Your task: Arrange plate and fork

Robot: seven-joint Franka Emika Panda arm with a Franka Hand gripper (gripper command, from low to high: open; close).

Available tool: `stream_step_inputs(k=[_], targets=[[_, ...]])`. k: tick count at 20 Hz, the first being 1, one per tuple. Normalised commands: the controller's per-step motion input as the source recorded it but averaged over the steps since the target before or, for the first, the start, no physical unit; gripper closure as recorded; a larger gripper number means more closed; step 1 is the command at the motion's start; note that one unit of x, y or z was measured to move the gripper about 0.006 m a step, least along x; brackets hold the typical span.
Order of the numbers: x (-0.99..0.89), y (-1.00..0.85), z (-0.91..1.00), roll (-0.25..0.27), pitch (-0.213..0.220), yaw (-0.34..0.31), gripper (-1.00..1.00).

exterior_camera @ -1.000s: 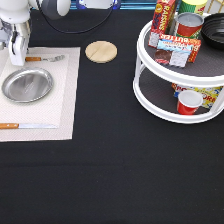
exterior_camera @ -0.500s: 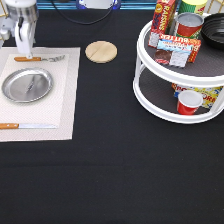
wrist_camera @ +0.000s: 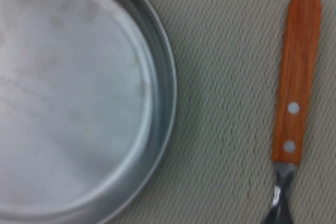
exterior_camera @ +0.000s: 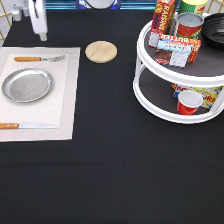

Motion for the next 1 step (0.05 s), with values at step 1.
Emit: stream_step_inputs(k=[1], targets=[[0.0,0.0,0.0,0.0,0.0,0.0,-1.0]])
